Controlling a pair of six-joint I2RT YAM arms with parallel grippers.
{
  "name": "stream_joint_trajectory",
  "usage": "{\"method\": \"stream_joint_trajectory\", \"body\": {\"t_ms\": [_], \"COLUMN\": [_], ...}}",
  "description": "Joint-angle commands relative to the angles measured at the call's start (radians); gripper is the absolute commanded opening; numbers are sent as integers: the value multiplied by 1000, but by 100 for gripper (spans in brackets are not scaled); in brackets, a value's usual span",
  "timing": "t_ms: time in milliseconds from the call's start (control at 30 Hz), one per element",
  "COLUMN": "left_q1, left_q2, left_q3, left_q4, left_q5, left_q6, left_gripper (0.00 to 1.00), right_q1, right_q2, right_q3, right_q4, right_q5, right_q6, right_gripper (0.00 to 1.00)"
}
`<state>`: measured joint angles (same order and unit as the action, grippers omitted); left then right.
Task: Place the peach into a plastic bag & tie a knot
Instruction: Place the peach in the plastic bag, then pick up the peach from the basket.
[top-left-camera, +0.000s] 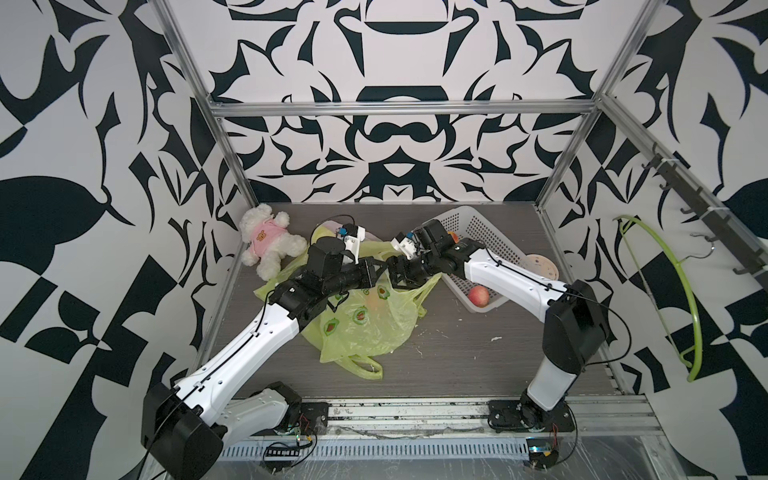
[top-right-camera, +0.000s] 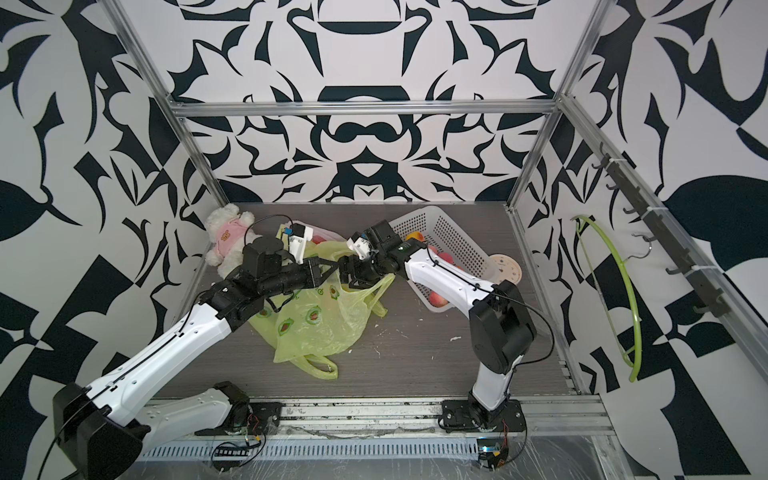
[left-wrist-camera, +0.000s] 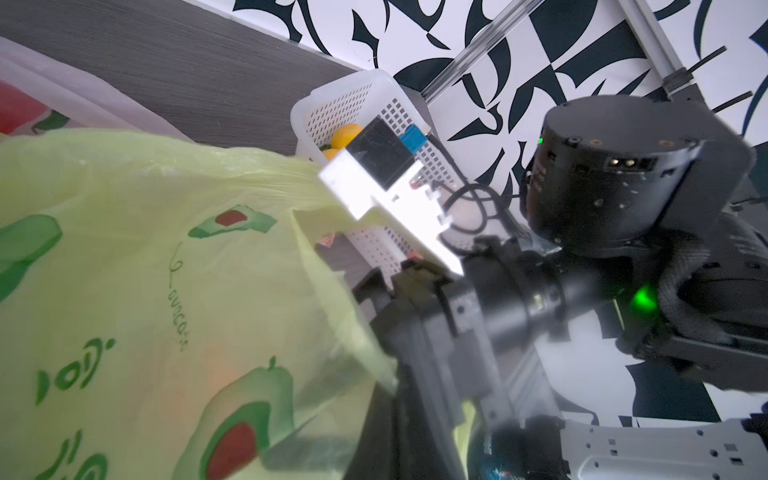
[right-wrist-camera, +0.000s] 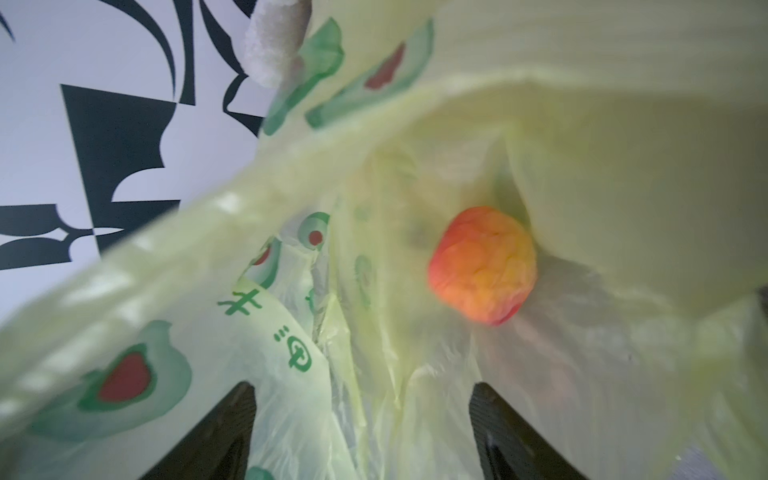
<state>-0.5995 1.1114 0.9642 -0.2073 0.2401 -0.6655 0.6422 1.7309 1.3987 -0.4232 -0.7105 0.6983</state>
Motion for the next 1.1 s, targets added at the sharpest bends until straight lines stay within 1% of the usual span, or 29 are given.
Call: {"method": "stream_joint_trajectory", "body": {"t_ms": [0, 67, 133, 200, 300, 367, 433, 533, 600, 733, 900, 1067], "left_q1": [4, 6, 6, 6, 6, 6, 6, 6, 6, 6, 6, 6], "left_q2": [-14, -12, -11, -9, -5, -1, 3, 7, 8, 1, 0, 5], "left_q3": [-18, -19, -22, -24, -30, -35, -45, -54, -57, -64, -71, -71], "left_q4": [31, 31, 32, 28, 25, 26, 34, 42, 42, 39, 37, 37], "left_q5": [-4, -6, -10, -14, -17, -16, -12, -9, -5, -7, -7, 4], "left_q6": [-8, -8, -9, -8, -6, -6, -8, -11, -11, -11, -11, -14], "left_gripper": [0, 0, 0, 0, 0, 0, 0, 0, 0, 0, 0, 0], "right_q1": [-38, -71, -114, -183, -314, -376, -419, -442, -447, -447, -446, -444], "right_q2": [-85, -121, -173, -240, -324, -345, -331, -251, -177, -58, 38, 139], "right_q3": [-12, -16, -11, -17, -45, -55, -68, -65, -56, -39, -25, 12], "right_q4": [34, -31, -131, -215, -312, -357, -365, -351, -330, -255, -165, -125], "right_q5": [-57, -24, 37, 108, 255, 374, 474, 571, 574, 522, 467, 434], "right_q6": [6, -38, -105, -163, -220, -262, -288, -311, -312, -283, -220, -186], "right_gripper": [78, 72, 68, 64, 64, 66, 68, 71, 72, 75, 80, 81]}}
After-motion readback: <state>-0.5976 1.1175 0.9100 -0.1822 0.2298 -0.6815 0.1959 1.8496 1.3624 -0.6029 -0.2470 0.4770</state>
